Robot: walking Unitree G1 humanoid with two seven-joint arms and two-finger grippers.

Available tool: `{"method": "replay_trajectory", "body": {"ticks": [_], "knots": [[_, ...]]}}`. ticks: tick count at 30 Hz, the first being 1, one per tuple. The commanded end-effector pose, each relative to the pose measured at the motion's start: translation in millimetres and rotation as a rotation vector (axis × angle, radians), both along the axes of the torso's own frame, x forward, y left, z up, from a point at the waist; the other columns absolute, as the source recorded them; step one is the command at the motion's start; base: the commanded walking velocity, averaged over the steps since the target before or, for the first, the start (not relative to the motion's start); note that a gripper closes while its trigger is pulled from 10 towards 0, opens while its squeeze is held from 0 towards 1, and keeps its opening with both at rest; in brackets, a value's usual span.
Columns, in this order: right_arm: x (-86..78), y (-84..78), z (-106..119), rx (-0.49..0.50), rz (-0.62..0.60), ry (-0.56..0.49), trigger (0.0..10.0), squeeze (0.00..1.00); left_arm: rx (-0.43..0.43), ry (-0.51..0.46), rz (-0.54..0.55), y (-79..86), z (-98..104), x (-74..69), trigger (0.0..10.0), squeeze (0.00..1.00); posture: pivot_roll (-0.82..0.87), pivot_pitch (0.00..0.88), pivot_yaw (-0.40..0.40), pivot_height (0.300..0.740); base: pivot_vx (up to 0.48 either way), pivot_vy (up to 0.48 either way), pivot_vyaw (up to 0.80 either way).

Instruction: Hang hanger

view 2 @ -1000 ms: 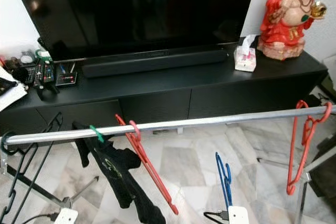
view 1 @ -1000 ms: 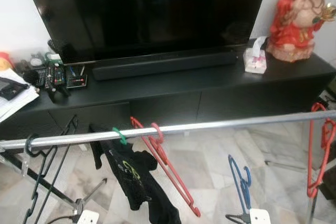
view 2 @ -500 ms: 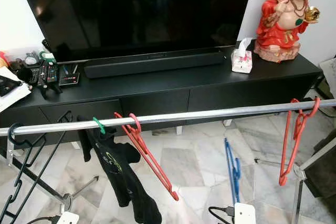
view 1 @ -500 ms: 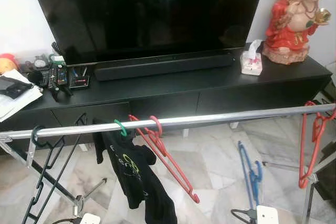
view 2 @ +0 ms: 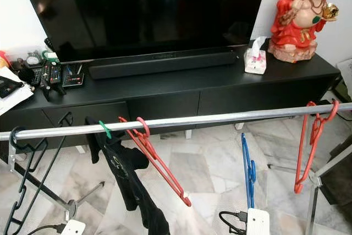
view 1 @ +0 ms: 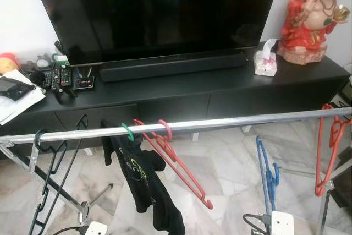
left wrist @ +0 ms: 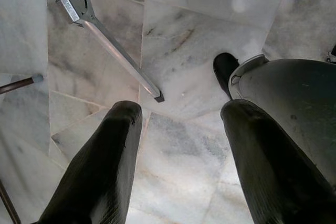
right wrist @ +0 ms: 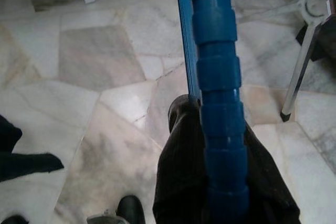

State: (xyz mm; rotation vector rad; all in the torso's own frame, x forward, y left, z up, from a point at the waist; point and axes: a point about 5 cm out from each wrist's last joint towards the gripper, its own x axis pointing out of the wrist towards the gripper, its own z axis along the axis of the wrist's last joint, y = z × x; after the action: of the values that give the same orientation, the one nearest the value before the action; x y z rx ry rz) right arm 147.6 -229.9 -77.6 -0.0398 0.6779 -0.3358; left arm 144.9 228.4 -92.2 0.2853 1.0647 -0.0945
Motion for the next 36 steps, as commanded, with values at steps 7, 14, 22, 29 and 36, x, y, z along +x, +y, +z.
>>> {"method": "replay_trajectory", "body": {"ticks": [7,14,22,29,36], "knots": [[70.8,-14.9,57.3,-0.137,-0.001,-0.363,10.0,0.00,0.019,0.009,-0.019,4.7,1.6,1.8,10.0,0.00,-0.17,0.000,0.025,0.740,0.000,0.000,0.00],[72.9,-15.1,57.0,-0.114,-0.006,-0.359,10.0,0.00,0.007,-0.016,-0.040,-10.6,5.0,20.4,10.0,0.00,-0.17,0.000,0.032,0.740,0.000,0.000,0.00],[86.5,-13.9,63.1,-0.102,0.051,-0.339,10.0,0.00,-0.011,-0.039,-0.057,-30.2,7.2,34.2,10.0,0.00,-0.18,0.000,0.034,0.740,0.000,0.000,0.00],[107.3,-3.9,74.0,-0.087,0.144,-0.352,10.0,0.00,-0.024,-0.034,-0.082,-47.3,4.5,33.4,10.0,0.00,-0.19,0.000,0.042,0.740,0.000,0.000,0.00],[113.0,1.0,72.6,-0.084,0.213,-0.292,10.0,0.00,-0.015,-0.035,-0.080,-40.8,5.4,33.6,10.0,0.00,-0.19,0.000,0.048,0.740,0.000,0.000,0.00]]}}
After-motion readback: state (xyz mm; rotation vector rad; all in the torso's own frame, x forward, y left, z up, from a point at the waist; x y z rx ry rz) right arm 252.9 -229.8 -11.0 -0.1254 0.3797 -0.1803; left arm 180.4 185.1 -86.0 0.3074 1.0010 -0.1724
